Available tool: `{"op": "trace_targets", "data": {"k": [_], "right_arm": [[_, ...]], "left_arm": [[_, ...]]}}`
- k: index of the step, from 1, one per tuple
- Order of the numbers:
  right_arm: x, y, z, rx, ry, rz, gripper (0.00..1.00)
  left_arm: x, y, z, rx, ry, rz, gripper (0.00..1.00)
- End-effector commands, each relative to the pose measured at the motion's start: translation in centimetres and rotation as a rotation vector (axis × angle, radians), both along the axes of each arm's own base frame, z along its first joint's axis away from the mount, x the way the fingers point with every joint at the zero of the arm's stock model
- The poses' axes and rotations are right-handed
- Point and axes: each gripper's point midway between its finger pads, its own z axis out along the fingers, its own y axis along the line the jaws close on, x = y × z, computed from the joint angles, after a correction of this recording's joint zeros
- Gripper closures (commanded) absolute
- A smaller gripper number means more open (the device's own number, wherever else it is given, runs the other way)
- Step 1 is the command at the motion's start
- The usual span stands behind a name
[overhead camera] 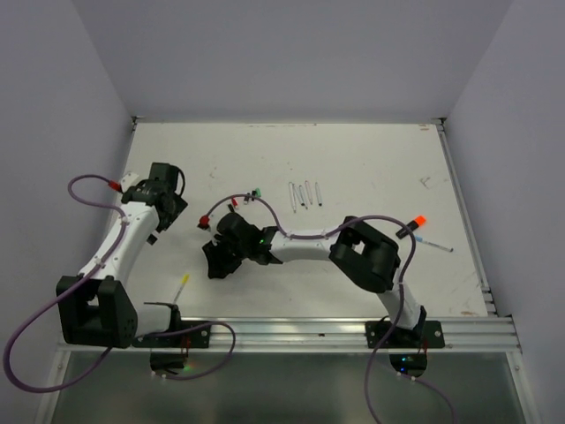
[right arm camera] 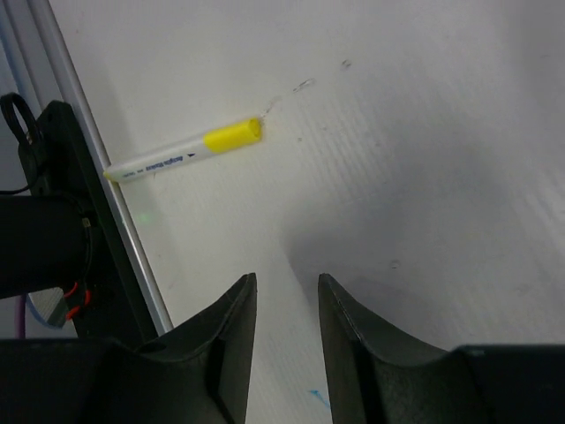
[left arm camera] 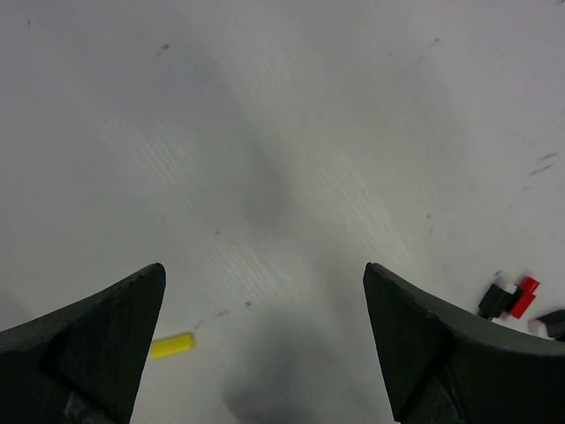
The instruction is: Open the pen caps
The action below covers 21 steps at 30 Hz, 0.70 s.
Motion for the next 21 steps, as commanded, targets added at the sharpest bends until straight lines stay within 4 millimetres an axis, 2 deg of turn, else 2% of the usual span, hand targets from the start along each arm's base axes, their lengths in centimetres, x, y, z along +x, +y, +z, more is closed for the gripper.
{"op": "trace_targets", "data": {"k": [1, 3, 6, 8, 11, 14, 16, 17, 19, 20, 21], "right_arm": [[2.9, -0.6, 4.3, 0.050, -0.018, -0.092, 0.62], [1.9, 0.1, 4.3, 0.052, 0.001, -0.061, 0.60], [0.6, 1.8, 4.0, 0.087, -0.012, -0.009, 0.59], [-0.3, 3.0, 4.4, 0.144, -0.009, 0.046, 0.57], [-1.0, 3.8, 5.1, 0.212, -0.056, 0.145, 0.48], [-0.5, 4.5, 5.0, 0.200, -0.158, 0.244, 0.36], [-0.5, 4.7, 4.7, 0.184, -0.174, 0.282, 0.34], [-0.1, 5.3, 5.2, 0.195, -0.211, 0.299, 0.32], [0.5, 5.4, 3.9, 0.161, -0.213, 0.302, 0.32], [0.6, 5.9, 4.5, 0.176, -0.230, 0.319, 0.32], [0.6, 6.1, 3.9, 0.172, -0.230, 0.330, 0.31]], "left_arm": [[-1.5, 0.7, -0.3, 0.016, -0.020, 0.030, 0.04], [-1.8, 0.7, 0.0, 0.006, -0.042, 0.042, 0.03], [-1.0, 0.4, 1.8, -0.013, -0.103, 0.051, 0.04], [-0.7, 0.7, 3.9, -0.007, -0.138, 0.071, 0.04], [-0.2, 1.3, 6.8, 0.021, -0.215, 0.093, 0.04], [-0.1, 1.7, 8.8, 0.038, -0.262, 0.101, 0.04], [-0.1, 1.7, 9.4, 0.035, -0.283, 0.106, 0.04], [-0.1, 1.6, 9.8, 0.028, -0.300, 0.100, 0.04], [0.2, 1.4, 10.4, 0.016, -0.341, 0.089, 0.04], [0.3, 1.2, 10.5, 0.009, -0.346, 0.073, 0.04], [0.5, 1.1, 10.7, 0.006, -0.357, 0.067, 0.04]]}}
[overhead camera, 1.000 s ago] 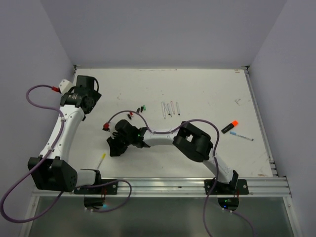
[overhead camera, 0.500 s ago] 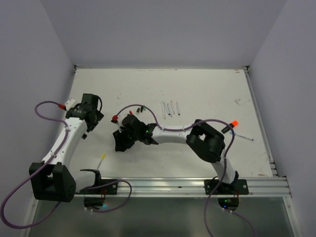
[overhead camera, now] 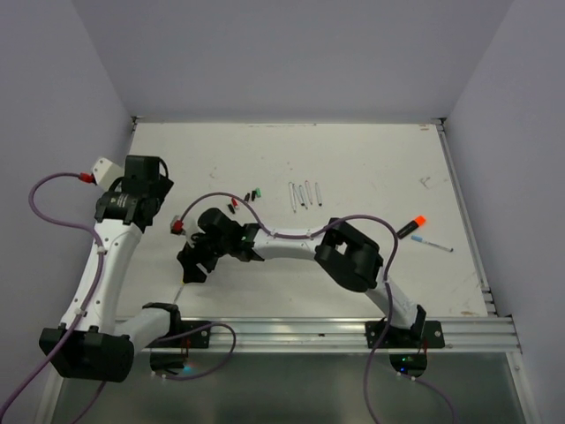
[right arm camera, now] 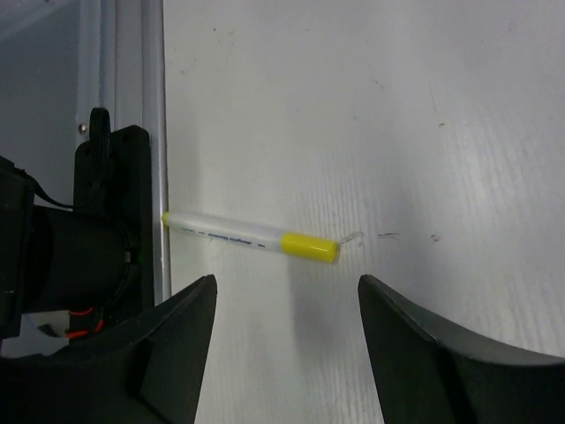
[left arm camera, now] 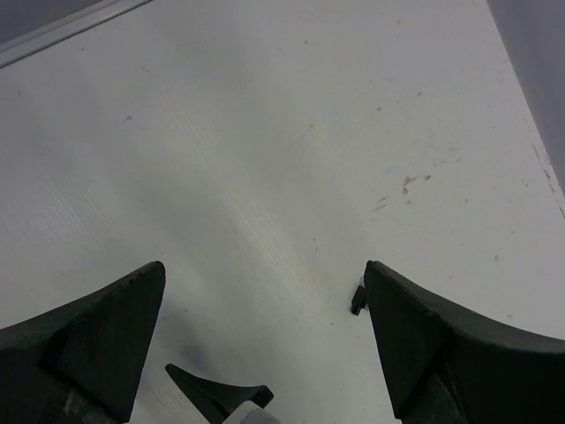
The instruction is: Open the pen caps
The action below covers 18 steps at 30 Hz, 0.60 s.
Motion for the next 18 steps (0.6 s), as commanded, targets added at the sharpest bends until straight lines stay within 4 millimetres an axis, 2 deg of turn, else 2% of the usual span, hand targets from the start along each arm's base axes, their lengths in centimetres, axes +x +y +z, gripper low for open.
{"op": "trace_targets", "data": {"k": [1, 2, 4, 5, 10, 16, 18], "right_arm": [[0.8, 1.0, 0.6, 0.027, -0.082, 0.085, 0.31], [0.8, 1.4, 0.9, 0.028, -0.096, 0.114, 0.30], [0.4, 1.1, -1.0, -0.031, -0.072, 0.143, 0.30], [0.7, 1.6, -0.8, -0.022, -0.116, 0.175, 0.30], [0.0, 0.5, -2.6, -0.104, -0.133, 0.246, 0.24], [0.0, 0.4, -2.4, -0.116, -0.203, 0.326, 0.17], [-0.2, 0.5, -3.0, -0.129, -0.203, 0.337, 0.16]], "left_arm": [[0.5, 0.5, 1.8, 0.010, -0.070, 0.018, 0.04], [0.5, 0.4, 1.8, 0.010, -0.070, 0.007, 0.04], [0.7, 0.3, 1.8, 0.009, -0.071, -0.007, 0.04], [0.7, 0.2, 1.7, 0.009, -0.069, -0.013, 0.04], [0.8, 0.2, 1.6, 0.012, -0.070, -0.023, 0.04], [1.5, -0.8, 1.1, -0.022, -0.085, -0.067, 0.05], [1.6, -0.8, 1.1, -0.024, -0.086, -0.067, 0.05]]}}
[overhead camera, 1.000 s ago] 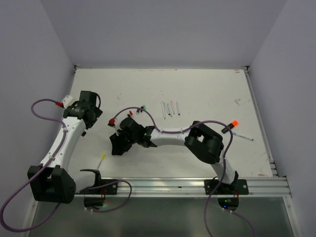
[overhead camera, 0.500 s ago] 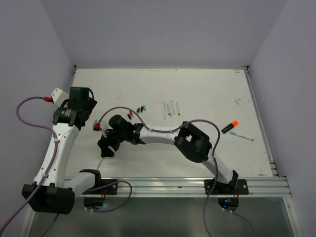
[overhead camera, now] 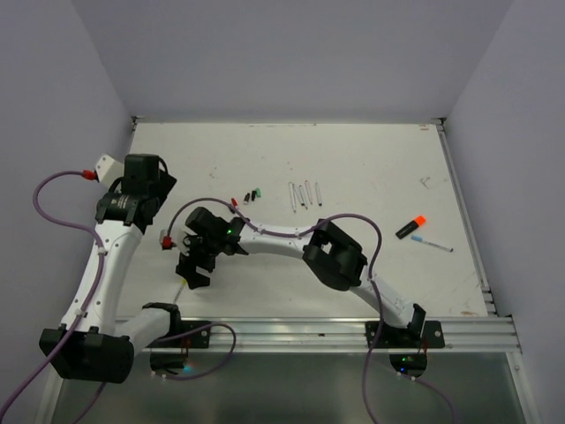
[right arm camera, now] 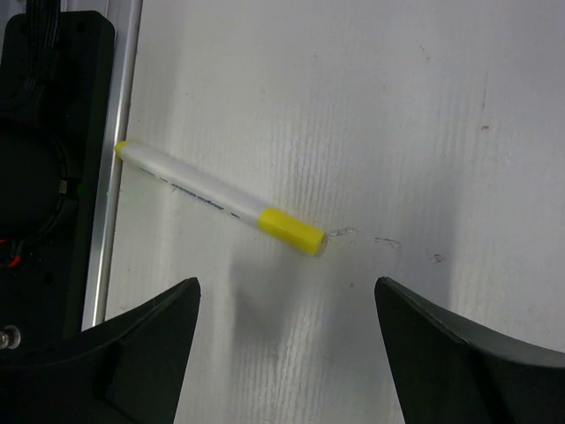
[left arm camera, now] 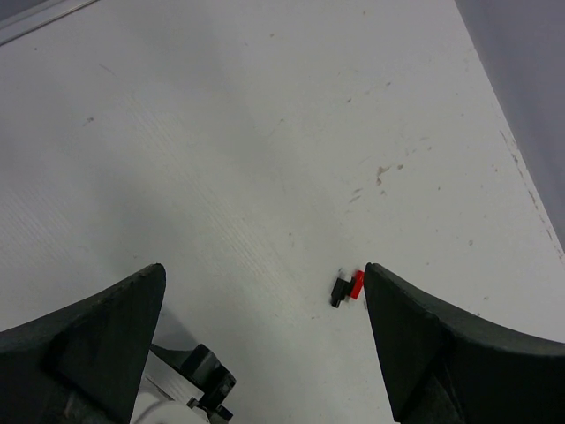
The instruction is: Open the pen caps
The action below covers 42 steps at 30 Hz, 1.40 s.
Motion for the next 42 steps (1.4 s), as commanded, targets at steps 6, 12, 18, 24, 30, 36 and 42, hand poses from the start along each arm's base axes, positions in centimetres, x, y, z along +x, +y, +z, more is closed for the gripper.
{"op": "trace_targets", "data": {"k": [6, 12, 18, 24, 30, 36, 42], "right_arm": [[-0.9, 1.7, -0.6, -0.010, -0.052, 0.107, 0.15], [-2.0, 2.5, -2.0, -0.021, -0.053, 0.135, 0.16], [-3.4, 2.5, -2.9, -0.061, -0.063, 0.166, 0.23], [-4.9, 1.2, -4.8, -0.128, -0.072, 0.177, 0.35], [-4.6, -0.5, -7.6, -0.221, -0.098, 0.107, 0.52], [-3.9, -2.6, -9.3, -0.306, -0.128, 0.053, 0.68], [-4.2, -5.8, -10.6, -0.412, -0.136, 0.019, 0.85]], "left_arm": [[0.7, 0.1, 0.8, 0.002, -0.043, -0.011, 0.05], [0.7, 0.2, 1.0, 0.007, -0.052, -0.006, 0.05], [0.8, 0.2, 1.2, 0.008, -0.055, -0.009, 0.05], [1.0, 0.0, 1.1, 0.001, -0.060, -0.015, 0.05], [1.0, -0.1, 1.3, -0.004, -0.068, -0.019, 0.05], [0.8, 0.0, 1.7, -0.003, -0.082, -0.019, 0.05], [0.8, 0.0, 1.5, -0.001, -0.082, -0.021, 0.05]]}}
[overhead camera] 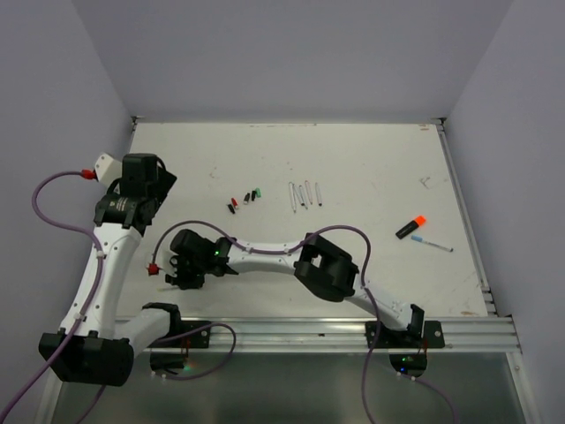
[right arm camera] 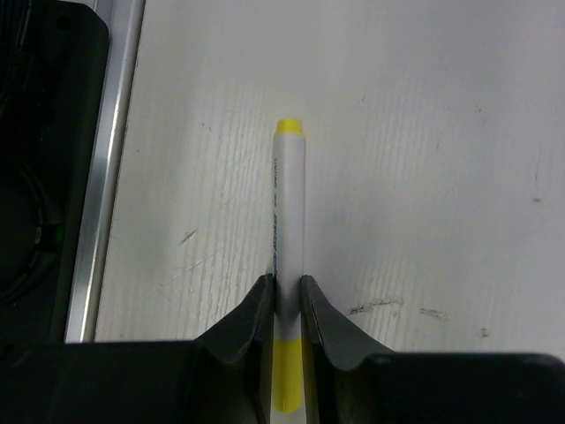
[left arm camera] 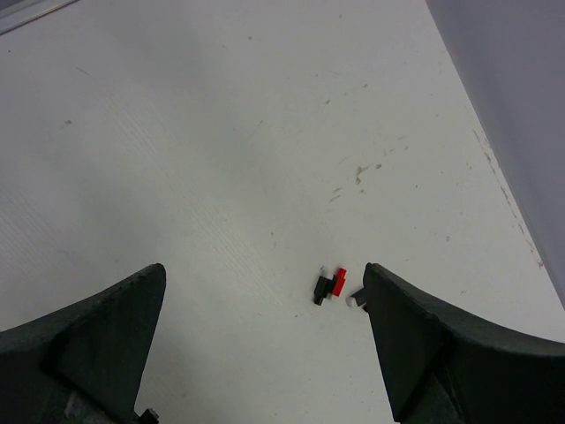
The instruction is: Open the pen caps
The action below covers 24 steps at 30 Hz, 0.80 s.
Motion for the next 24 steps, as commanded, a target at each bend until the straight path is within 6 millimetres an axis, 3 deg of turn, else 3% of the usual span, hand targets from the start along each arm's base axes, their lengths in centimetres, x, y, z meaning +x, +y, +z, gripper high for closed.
{"op": "trace_targets", "data": {"k": [1, 8, 9, 12, 16, 24], "right_arm": [[-1.5, -9.1, -8.2, -0.400, 0.050, -0.089, 0.86], [-1.2, -12.9, -9.4, -0.469, 0.135, -0.241, 1.00], [-1.4, -13.7, -10.3, -0.470, 0.184, -0.294, 1.00], [-0.6, -14.9, -10.0, -0.422, 0.282, -0.410, 1.00], [1.9, -16.3, -8.4, -0.375, 0.356, -0.546, 1.00], [4.1, -18.9, -5.3, -0.293, 0.410, -0.729, 1.00]], "left_arm": [[0.5, 0.4, 0.8, 0.017, -0.041, -0.001, 0.05], [1.2, 0.1, 0.0, 0.006, -0.023, -0.009, 0.05], [1.3, 0.0, -0.2, 0.004, -0.020, -0.012, 0.05], [1.7, -0.3, -0.7, 0.000, -0.016, -0.033, 0.05], [2.9, -1.4, -1.4, -0.004, -0.018, -0.121, 0.05], [4.6, -4.3, -2.9, 0.012, -0.019, -0.375, 0.07]]}}
